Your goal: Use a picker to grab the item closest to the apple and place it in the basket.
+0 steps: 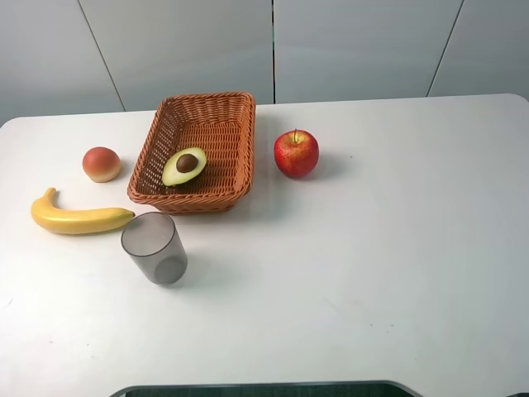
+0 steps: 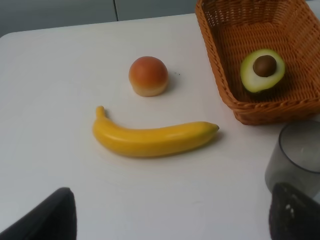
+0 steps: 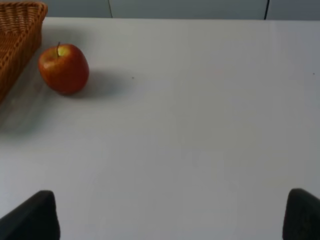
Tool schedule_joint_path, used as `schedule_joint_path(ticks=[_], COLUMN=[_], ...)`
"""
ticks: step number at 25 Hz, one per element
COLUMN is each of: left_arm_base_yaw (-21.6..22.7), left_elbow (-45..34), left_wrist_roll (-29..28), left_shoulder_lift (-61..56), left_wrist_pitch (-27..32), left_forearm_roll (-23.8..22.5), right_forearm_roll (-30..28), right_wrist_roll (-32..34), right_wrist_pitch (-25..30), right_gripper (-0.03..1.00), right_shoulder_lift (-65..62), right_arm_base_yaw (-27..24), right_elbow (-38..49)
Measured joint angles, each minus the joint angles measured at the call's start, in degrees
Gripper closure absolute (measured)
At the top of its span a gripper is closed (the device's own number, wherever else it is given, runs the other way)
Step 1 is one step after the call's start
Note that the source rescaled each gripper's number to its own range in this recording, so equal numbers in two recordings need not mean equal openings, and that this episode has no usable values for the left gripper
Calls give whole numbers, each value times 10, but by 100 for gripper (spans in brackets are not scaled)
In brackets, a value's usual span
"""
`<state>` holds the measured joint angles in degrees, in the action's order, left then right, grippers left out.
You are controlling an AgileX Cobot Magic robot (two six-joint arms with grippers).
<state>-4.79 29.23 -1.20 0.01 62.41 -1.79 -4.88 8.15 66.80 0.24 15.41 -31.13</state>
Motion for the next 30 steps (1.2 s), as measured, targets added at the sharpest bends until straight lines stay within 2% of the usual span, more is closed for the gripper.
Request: schedule_joint_path(ticks=[5, 10, 17, 30], left_arm_base_yaw=[0, 0, 0, 0], left_elbow=[0, 0, 0, 0], left_wrist_roll=[0, 0, 0, 0], left_shoulder_lift=[0, 0, 0, 0], left_wrist_pitch=[0, 0, 0, 0], left_forearm_roll=[0, 0, 0, 0], right_forearm_roll=[1, 13, 40, 40], right_wrist_roll=[-35, -64, -68, -68], right_wrist_pitch=[-32, -36, -38, -38], right_gripper=[7, 7, 7, 7], right_shoulder_lift=[0, 0, -3, -3], right_arm_base_yaw=[0, 0, 0, -11], right_elbow=[18, 19, 19, 19])
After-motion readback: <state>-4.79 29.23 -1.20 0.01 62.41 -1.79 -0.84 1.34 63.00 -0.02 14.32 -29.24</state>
